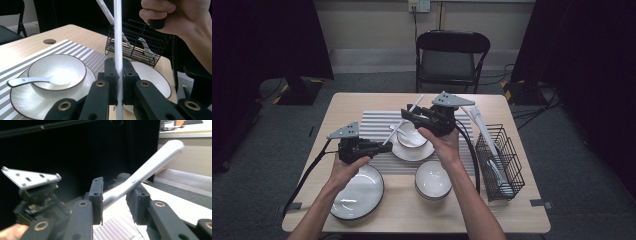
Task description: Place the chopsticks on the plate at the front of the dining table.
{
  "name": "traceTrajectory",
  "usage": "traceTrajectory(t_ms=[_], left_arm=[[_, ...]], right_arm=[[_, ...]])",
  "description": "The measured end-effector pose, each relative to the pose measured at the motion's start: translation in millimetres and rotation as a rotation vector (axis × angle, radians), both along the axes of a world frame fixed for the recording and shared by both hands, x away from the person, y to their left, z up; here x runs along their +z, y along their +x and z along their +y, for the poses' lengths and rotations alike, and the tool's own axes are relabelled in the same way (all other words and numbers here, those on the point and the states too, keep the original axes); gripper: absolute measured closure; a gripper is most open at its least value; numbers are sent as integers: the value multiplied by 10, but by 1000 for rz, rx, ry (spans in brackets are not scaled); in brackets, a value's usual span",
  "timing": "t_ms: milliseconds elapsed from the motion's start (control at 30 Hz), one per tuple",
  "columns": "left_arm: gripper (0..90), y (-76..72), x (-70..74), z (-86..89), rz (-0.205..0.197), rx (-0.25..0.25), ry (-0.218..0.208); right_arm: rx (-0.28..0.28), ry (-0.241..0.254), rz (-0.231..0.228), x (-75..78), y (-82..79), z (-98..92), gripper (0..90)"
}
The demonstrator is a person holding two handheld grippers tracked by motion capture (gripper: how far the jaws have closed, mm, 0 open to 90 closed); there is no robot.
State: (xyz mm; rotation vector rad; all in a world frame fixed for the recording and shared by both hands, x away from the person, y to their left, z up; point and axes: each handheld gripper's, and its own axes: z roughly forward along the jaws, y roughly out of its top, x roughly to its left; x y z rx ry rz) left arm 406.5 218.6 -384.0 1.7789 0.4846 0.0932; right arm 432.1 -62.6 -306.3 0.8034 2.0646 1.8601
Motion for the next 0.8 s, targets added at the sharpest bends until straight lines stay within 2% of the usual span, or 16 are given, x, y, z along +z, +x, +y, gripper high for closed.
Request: traceTrajectory(t_ms=[133, 267, 567, 633, 800], left_arm=[[858, -4, 5, 3, -5, -5, -6], [857, -8, 5, 3, -8, -7, -5], [853, -17, -22, -4, 0, -28, 8], [855, -12, -22, 3, -2, -24, 18], [858, -6, -33, -4, 10, -19, 14]], right_arm=[[21, 30, 13, 8, 8, -16, 701], [28, 34, 12, 14, 6, -23, 704], [16, 25, 4, 25, -2, -48, 705], [16, 23, 1, 27, -1, -61, 703], [-7, -2, -14, 23, -6, -56, 683]])
